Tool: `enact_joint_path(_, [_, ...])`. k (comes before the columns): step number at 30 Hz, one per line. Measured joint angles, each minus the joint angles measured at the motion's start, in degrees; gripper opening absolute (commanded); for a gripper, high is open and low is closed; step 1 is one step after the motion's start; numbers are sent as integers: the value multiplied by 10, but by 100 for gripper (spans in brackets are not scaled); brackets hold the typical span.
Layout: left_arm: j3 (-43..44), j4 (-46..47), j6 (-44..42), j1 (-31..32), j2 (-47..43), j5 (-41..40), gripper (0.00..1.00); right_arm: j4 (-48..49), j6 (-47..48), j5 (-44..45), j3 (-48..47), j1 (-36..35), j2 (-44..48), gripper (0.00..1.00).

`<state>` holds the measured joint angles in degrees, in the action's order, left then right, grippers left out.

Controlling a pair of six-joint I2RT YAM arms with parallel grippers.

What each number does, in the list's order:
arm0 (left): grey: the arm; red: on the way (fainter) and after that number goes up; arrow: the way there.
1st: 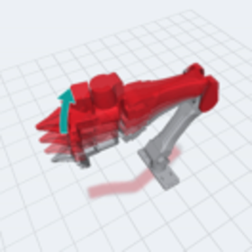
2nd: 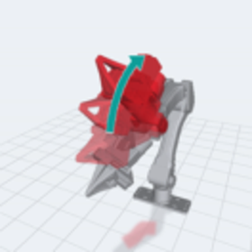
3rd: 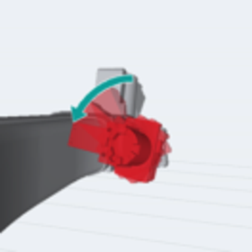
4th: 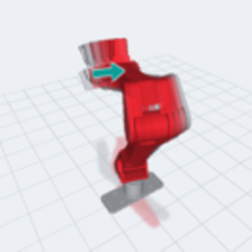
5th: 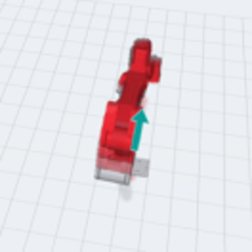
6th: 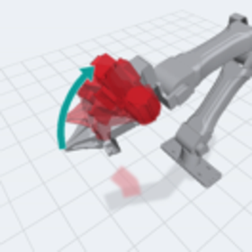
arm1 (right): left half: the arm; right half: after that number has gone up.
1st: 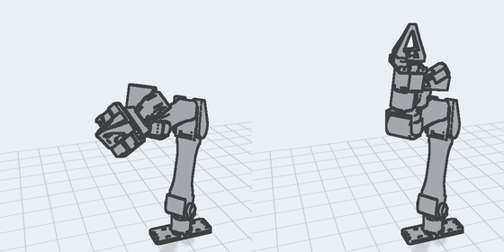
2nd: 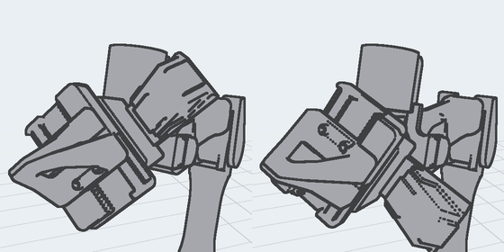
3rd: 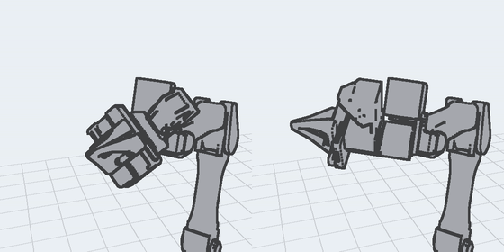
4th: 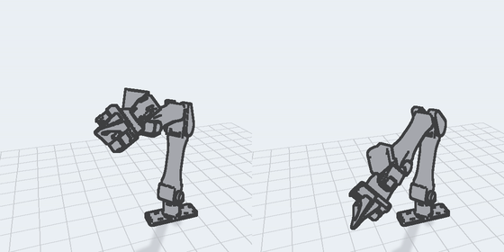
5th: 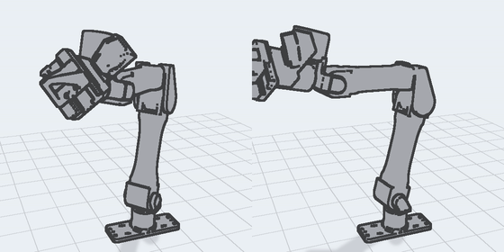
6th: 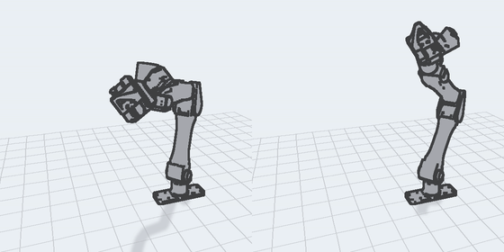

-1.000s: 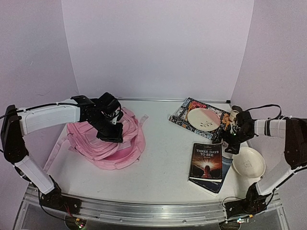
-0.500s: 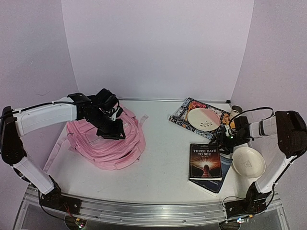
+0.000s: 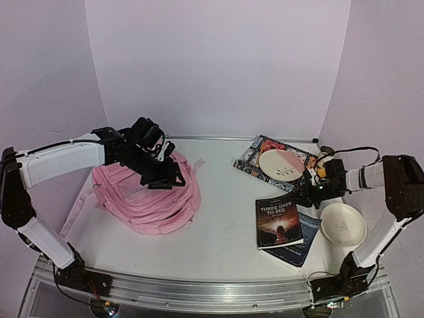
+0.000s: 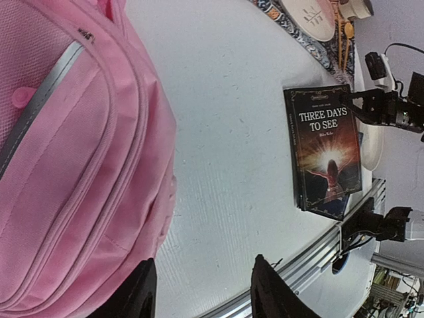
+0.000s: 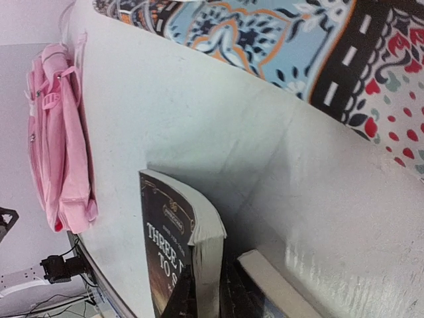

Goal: Pack the student bag
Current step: Pick up the book, then pass from the right arm to the left

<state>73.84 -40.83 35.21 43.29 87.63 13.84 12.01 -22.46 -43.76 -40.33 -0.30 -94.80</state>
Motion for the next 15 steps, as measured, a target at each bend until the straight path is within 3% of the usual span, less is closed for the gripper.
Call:
enact_joint_path(8, [-10,74,38,0,-20,37,68,32,-54,-19,5,-11,106,0])
enact_joint_path(15, [-35,150,85,0,-37,55,77,86,-143,-15,3,-71,156,0])
